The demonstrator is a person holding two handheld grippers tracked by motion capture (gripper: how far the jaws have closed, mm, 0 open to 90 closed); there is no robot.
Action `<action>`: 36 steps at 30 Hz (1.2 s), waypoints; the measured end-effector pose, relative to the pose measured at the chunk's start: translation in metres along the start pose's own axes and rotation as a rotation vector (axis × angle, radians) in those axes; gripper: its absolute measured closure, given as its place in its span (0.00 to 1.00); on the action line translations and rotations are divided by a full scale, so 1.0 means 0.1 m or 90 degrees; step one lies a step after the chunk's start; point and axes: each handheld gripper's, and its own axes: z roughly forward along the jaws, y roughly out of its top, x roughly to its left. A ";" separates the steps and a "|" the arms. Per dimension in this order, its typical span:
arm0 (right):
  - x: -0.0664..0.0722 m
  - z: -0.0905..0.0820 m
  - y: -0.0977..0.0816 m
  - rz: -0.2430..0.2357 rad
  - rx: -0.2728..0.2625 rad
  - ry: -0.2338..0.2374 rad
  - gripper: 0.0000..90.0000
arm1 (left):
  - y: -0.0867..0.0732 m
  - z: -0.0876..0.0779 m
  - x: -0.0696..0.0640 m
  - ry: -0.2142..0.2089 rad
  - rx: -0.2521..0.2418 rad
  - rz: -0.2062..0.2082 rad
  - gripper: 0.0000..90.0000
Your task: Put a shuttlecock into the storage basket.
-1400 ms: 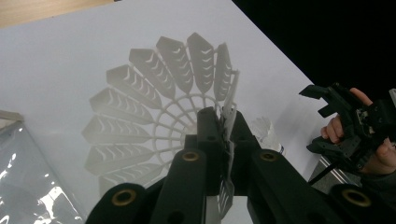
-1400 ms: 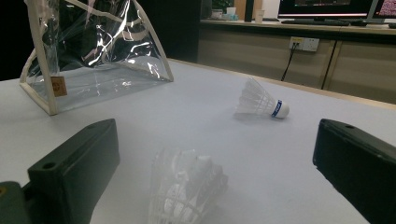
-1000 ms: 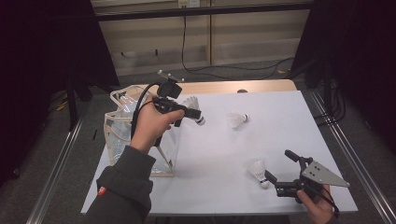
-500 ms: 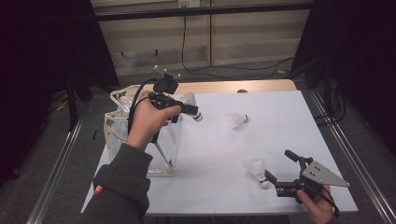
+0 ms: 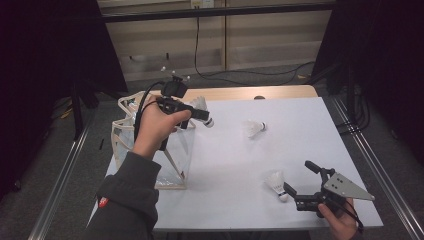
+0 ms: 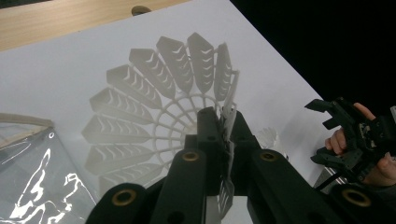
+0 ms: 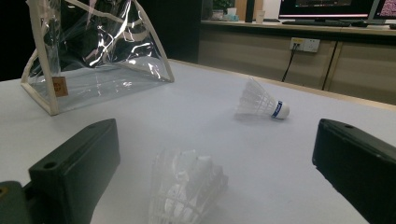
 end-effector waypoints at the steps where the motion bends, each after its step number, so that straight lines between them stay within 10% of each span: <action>1: 0.00 0.00 0.00 0.001 0.000 0.000 0.01 | 0.00 0.00 0.00 0.001 0.000 0.000 0.97; 36: 0.00 0.00 0.00 0.006 -0.003 -0.001 0.01 | 0.12 -0.16 0.04 0.026 -0.006 -0.004 0.97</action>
